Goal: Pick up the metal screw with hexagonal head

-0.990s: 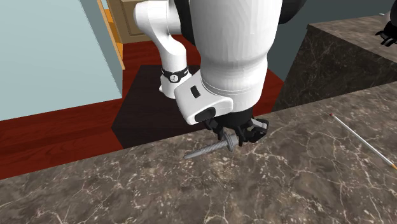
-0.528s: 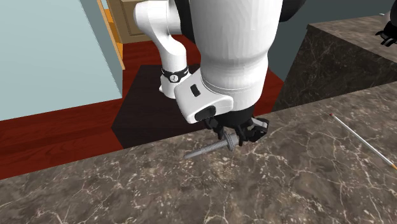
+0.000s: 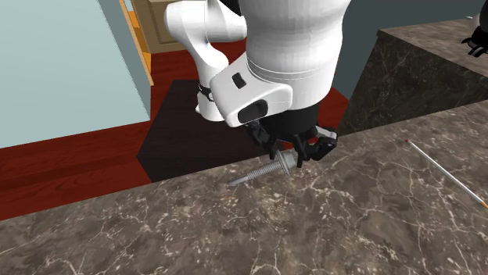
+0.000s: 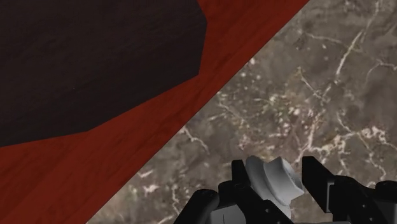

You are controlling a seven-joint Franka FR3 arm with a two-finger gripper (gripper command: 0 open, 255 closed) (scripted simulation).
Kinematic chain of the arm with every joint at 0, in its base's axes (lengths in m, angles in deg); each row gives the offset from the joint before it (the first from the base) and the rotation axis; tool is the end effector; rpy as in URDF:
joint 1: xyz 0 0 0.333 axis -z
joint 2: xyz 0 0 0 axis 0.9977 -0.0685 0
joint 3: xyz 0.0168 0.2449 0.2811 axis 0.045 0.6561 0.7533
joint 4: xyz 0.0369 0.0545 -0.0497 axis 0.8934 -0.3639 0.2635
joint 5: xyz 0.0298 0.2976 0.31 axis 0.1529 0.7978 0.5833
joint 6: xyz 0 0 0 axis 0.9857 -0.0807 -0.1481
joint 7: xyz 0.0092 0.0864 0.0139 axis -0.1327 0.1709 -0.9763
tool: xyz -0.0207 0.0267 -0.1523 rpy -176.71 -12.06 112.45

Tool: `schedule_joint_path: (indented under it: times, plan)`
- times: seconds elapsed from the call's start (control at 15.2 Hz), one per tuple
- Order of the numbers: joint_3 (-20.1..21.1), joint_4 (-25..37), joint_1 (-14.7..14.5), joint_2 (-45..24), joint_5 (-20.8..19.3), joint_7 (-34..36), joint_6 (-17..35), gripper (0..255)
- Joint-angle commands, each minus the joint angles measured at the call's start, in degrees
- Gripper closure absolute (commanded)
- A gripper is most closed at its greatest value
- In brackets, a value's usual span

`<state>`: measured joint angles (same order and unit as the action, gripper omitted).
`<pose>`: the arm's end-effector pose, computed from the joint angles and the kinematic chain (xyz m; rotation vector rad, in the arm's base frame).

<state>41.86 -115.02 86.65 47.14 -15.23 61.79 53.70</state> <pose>0.4822 0.1800 0.3849 -2.9525 0.6092 0.2748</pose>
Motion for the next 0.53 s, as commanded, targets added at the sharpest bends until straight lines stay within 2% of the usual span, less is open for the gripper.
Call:
schedule_joint_path:
  times: [0.0, 0.46]
  plan:
    - [-0.08, 0.95, 0.02, 0.78, 0.03, 0.22, -1.71, 255]
    - [-0.36, 3.44, 0.13, 2.34, 0.03, 0.63, -5.72, 255]
